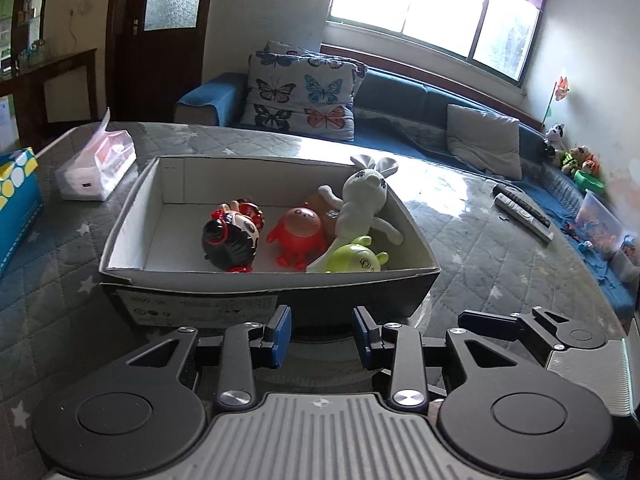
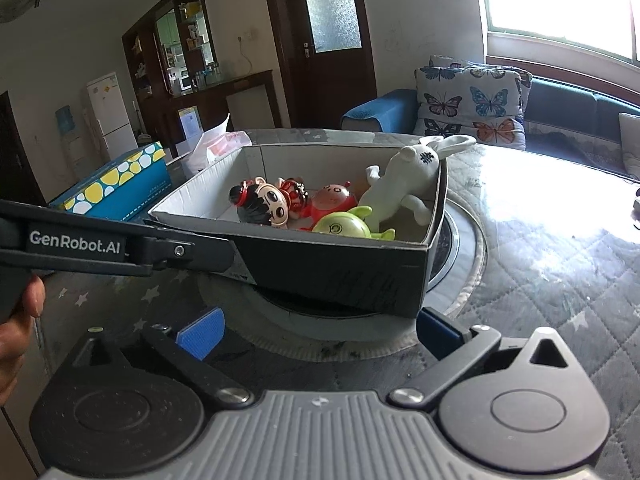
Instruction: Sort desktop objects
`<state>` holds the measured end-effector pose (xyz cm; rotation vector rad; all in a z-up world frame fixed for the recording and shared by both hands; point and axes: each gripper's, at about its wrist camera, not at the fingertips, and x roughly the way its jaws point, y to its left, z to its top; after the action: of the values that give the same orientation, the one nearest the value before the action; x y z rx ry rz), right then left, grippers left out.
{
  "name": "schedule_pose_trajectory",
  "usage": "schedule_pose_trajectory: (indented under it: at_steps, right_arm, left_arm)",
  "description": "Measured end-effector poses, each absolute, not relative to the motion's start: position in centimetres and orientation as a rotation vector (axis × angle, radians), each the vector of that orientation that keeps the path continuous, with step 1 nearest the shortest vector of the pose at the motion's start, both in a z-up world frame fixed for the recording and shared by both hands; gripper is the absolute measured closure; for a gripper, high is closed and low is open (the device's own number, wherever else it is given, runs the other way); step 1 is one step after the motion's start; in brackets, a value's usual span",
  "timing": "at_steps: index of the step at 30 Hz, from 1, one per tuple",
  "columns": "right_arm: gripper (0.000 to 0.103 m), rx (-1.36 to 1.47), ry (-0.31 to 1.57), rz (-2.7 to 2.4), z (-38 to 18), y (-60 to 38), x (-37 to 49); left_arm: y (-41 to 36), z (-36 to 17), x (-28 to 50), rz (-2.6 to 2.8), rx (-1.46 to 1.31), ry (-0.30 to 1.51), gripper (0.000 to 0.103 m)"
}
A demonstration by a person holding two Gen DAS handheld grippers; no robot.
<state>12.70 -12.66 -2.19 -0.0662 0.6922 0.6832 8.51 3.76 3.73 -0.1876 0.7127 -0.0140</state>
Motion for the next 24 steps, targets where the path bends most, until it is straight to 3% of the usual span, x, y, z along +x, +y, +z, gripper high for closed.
schedule_pose_trajectory:
  at_steps: [24]
  right_arm:
    - [0.0,-0.039,0.762,0.665,-4.0,-12.4,11.1]
  left_arm:
    - [2.4,2.7,6.1,0.105,-0.08,0.689,0.066]
